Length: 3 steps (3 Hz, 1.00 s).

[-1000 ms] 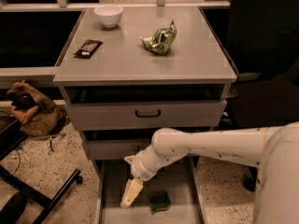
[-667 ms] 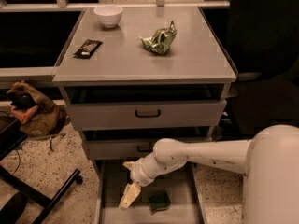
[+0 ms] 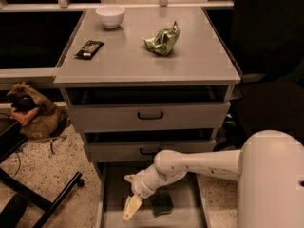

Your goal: Pick sponge from bottom drawer and place on counter

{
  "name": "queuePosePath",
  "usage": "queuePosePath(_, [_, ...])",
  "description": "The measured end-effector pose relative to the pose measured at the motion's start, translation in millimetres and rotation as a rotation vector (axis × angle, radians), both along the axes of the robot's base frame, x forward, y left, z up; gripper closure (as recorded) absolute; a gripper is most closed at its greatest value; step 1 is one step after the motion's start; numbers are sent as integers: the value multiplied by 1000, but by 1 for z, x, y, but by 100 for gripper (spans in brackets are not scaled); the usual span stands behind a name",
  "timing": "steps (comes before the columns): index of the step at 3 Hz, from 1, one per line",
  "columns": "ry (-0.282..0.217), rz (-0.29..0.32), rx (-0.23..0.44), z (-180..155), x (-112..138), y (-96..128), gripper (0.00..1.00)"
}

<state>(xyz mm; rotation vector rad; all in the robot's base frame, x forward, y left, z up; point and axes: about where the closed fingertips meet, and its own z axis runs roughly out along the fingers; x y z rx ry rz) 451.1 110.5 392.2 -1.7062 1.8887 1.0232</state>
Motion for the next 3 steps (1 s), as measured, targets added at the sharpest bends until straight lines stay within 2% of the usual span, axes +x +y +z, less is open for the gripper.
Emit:
queuePosePath(1, [19,45,-20,-39,10,-5,0])
queuePosePath(2, [-2,10,-82,-54,28,-47,0])
queuePosePath(3, [-62,-56,-157,-50,33,-108,0])
